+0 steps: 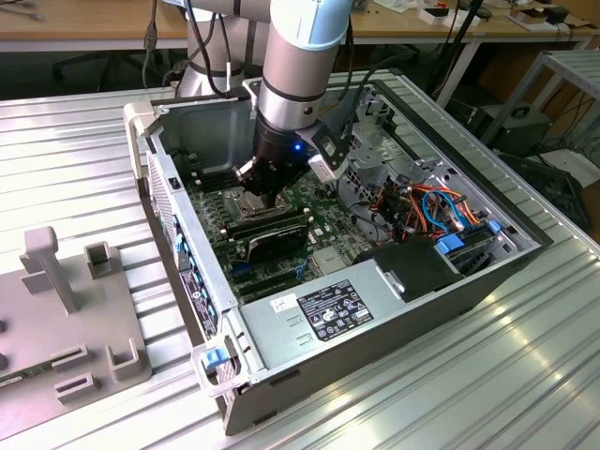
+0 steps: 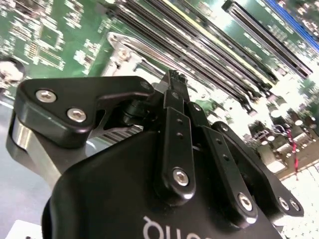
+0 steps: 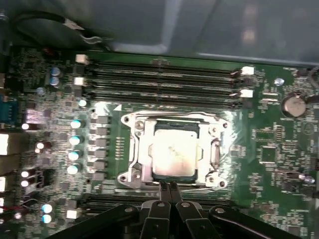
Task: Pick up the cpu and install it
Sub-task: 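Install the second cpu locking lever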
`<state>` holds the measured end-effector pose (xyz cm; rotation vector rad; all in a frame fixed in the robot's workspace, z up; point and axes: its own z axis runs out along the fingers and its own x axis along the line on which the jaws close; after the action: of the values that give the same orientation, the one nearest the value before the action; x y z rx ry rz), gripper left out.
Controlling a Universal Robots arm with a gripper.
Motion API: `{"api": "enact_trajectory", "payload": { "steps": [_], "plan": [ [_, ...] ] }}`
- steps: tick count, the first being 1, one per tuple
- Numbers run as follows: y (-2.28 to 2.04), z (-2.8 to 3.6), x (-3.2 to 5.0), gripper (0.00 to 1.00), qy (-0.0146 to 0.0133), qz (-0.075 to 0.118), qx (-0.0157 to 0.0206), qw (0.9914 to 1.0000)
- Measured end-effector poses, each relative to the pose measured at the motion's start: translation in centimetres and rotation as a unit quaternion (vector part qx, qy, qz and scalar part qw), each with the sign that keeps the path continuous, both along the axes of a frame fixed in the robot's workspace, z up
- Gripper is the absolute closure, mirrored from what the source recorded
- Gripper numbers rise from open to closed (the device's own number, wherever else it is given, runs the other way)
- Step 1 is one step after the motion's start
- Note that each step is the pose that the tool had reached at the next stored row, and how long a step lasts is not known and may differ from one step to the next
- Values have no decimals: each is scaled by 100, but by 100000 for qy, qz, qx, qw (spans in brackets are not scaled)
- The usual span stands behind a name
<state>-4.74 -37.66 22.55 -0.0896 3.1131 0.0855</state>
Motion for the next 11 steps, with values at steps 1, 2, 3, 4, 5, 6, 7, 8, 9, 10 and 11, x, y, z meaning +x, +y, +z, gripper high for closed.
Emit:
{"api": "enact_trajectory", "payload": {
  "steps": [1, 2, 3, 4, 5, 6, 7, 8, 9, 10, 11],
  "plan": [
    [20, 0, 10, 89, -3, -18, 4, 100000],
    [52, 0, 16, 89, -8, -18, 5, 100000],
    [75, -1, 19, 89, -8, -11, 5, 100000],
    [106, -1, 21, 89, -8, -8, 6, 100000],
    [128, 0, 22, 89, -4, -5, 2, 100000],
    [148, 0, 22, 89, -3, -5, 0, 100000],
    [168, 0, 23, 89, -5, -10, 5, 100000],
    [183, 0, 23, 89, -6, -10, 5, 100000],
    [195, 0, 23, 89, -4, -12, 2, 100000],
    [207, 0, 23, 89, -4, -13, 5, 100000],
    [220, 0, 23, 89, -6, -10, 5, 100000]
  ]
}}
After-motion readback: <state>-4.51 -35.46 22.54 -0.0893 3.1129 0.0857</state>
